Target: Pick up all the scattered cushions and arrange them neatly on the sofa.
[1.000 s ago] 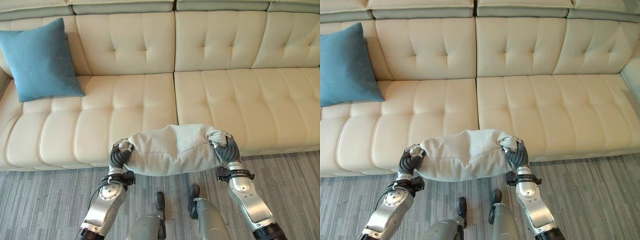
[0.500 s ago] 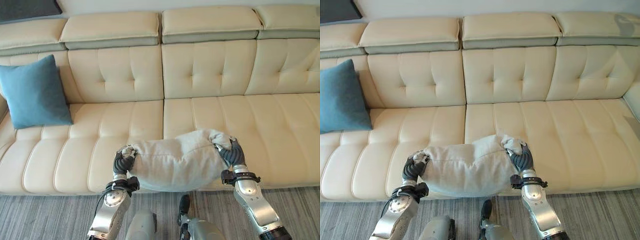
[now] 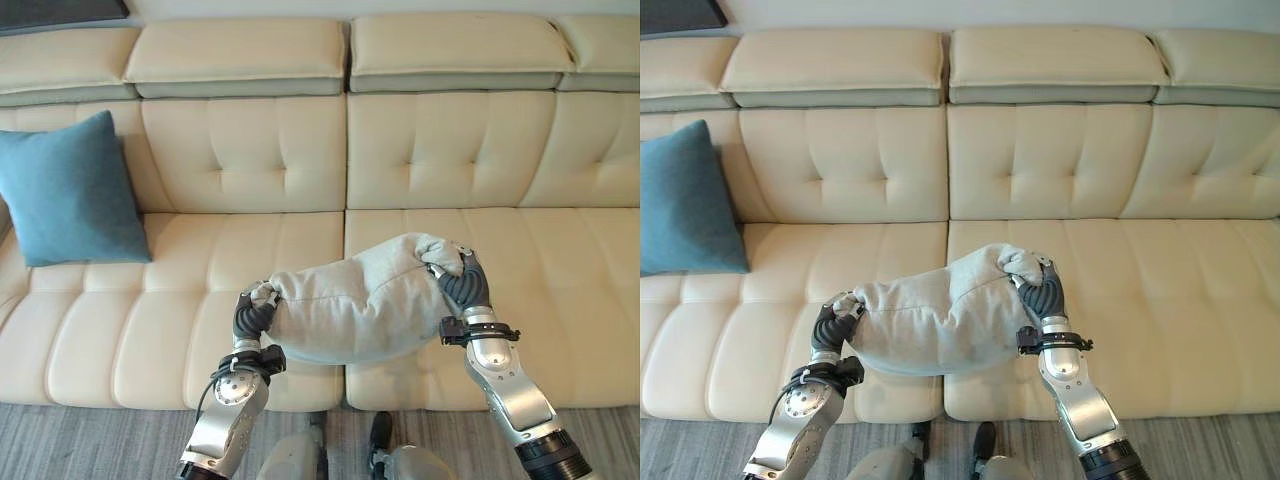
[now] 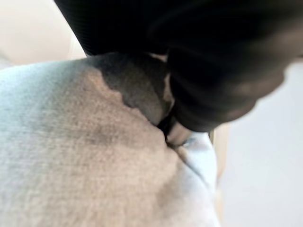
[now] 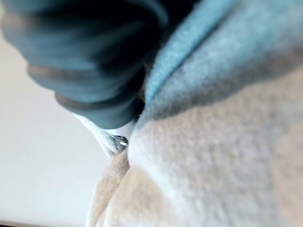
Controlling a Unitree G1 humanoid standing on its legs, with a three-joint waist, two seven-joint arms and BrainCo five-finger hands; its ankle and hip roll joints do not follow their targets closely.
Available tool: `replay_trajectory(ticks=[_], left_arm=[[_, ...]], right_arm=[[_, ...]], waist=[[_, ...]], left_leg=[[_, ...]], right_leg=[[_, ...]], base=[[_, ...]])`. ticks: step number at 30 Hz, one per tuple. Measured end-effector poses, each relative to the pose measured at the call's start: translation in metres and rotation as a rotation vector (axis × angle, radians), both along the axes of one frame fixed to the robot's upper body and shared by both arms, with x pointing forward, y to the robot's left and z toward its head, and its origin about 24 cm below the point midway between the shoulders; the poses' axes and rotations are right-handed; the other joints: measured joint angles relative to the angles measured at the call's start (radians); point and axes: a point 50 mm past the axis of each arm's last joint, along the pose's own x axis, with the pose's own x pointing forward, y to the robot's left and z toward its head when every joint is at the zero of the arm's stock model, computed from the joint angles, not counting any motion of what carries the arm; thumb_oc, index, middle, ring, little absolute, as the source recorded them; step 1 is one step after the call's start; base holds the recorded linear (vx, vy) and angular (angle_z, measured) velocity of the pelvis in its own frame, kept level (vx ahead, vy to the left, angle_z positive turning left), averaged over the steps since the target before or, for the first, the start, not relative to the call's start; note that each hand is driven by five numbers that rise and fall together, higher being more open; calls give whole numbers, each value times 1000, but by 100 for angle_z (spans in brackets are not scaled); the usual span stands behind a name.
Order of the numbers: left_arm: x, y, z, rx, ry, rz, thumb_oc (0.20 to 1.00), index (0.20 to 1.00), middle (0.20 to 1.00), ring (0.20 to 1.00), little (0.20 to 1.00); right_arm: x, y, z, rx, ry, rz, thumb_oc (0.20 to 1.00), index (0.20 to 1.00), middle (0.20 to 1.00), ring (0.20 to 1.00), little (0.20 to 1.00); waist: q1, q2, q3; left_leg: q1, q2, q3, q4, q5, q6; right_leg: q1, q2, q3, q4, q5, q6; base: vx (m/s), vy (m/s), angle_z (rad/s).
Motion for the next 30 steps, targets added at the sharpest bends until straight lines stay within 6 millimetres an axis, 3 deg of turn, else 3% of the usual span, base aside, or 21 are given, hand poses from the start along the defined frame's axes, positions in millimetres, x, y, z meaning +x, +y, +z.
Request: replay_trajectory(ticks=[4, 6, 9, 12, 13, 16, 21, 24, 30], left_arm=[[15, 3, 17, 36, -65, 3, 200, 200, 200, 200, 200], [22, 4, 26, 47, -98, 20, 200, 200, 200, 200, 200], [38, 6, 45, 74, -166, 48, 200, 200, 200, 200, 200], [45, 16, 57, 84, -205, 96, 200, 200, 200, 200, 200], [48, 19, 59, 92, -211, 110, 200, 200, 200, 200, 200], [48, 21, 53, 86, -182, 135, 200, 200, 200, 200, 200], [48, 20, 33, 79, -94, 167, 200, 200, 200, 200, 200], [60, 12, 33, 103, -78, 159, 200, 200, 200, 200, 200], [93, 9, 56, 165, -124, 187, 200, 200, 200, 200, 200]], right_arm=[[11, 6, 20, -13, -76, -10, 200, 200, 200, 200, 200], [15, 10, 25, 3, -96, -18, 200, 200, 200, 200, 200], [19, 21, 29, 43, -117, -22, 200, 200, 200, 200, 200], [28, 29, 32, 57, -116, -24, 200, 200, 200, 200, 200], [32, 32, 31, 47, -108, -13, 200, 200, 200, 200, 200], [31, 36, 18, 30, -48, -5, 200, 200, 200, 200, 200], [35, 36, -12, -3, 87, -30, 200, 200, 200, 200, 200], [39, 37, -28, -2, 151, -70, 200, 200, 200, 200, 200], [64, 43, -4, -58, 85, -94, 200, 200, 200, 200, 200]], waist=[[7, -11, -11], [10, -10, -12], [10, -19, -17], [15, -30, -23], [15, -28, -25], [12, -29, -26], [0, -27, -28], [-6, -21, -31], [-10, -7, -34]], left_leg=[[7, -24, 15, 1, -12, 18], [7, -17, 34, 1, -3, 37], [1, -18, 61, 1, -3, 39], [-4, -21, 89, 1, -4, 39], [-17, -18, 91, 1, -4, 38], [-20, -11, 85, 0, -1, 34], [-47, -1, 51, 0, 9, 29], [-80, -1, 34, 1, 27, 32], [-140, 4, 26, 0, 38, 20]], right_leg=[[-2, -26, 23, 4, 2, 25], [-55, -37, 38, 99, -23, 41], [-127, -51, 87, 207, -54, 61], [-130, -54, 107, 151, -50, 65], [-105, -43, 106, 95, -24, 64], [-60, -27, 102, -2, 37, 44], [-72, -13, 61, -1, 35, 33], [-100, -11, 48, -1, 39, 28], [-155, -5, 44, -1, 47, 22]], base=[[81, 215, -14], [-37, 162, -28], [-16, 91, -29], [19, -17, -27], [101, -38, -16], [111, -38, 3], [65, -21, 22], [-33, 11, 15], [-3, 6, 2]])
